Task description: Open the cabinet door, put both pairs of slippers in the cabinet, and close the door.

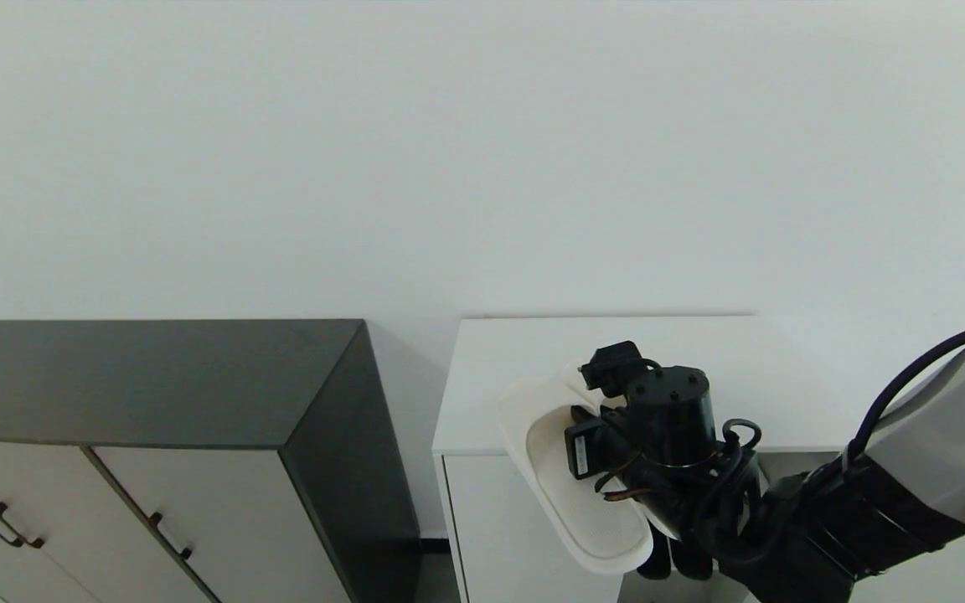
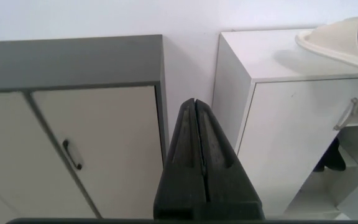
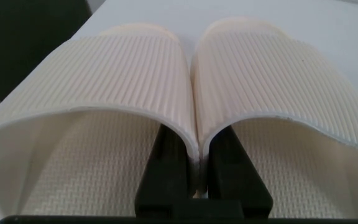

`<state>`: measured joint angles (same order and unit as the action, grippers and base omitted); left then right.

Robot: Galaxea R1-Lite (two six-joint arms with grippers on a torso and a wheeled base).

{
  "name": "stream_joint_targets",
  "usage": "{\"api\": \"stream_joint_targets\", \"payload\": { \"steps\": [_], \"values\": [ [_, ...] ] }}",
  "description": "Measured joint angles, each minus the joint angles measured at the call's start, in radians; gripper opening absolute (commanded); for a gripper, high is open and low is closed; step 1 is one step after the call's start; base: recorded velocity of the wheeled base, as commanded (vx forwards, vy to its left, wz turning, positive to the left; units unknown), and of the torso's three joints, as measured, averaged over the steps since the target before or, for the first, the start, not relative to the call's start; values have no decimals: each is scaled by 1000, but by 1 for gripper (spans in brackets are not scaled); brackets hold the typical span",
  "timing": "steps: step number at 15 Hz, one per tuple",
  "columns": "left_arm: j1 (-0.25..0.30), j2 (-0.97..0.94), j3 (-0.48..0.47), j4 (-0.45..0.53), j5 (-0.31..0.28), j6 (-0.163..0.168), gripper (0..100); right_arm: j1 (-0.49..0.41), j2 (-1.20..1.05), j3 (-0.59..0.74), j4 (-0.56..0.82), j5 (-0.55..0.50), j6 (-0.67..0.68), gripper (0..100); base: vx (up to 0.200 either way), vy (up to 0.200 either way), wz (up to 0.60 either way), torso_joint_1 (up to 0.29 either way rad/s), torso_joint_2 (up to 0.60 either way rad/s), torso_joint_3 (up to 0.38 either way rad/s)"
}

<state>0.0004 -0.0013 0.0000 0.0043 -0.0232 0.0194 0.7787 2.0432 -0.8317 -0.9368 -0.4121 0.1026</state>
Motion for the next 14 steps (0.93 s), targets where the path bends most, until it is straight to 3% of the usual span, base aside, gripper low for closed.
{"api": "stream_joint_targets", "payload": {
  "steps": [7, 14],
  "values": [
    [1, 0, 0, 0, 0, -1, 0, 10, 0, 8, -5, -16, 0, 0, -200, 0, 0, 2, 3, -1],
    [1, 0, 0, 0, 0, -1, 0, 22, 1, 10, -6, -19, 1, 0, 0, 0, 0, 0, 0, 0]
  ]
}}
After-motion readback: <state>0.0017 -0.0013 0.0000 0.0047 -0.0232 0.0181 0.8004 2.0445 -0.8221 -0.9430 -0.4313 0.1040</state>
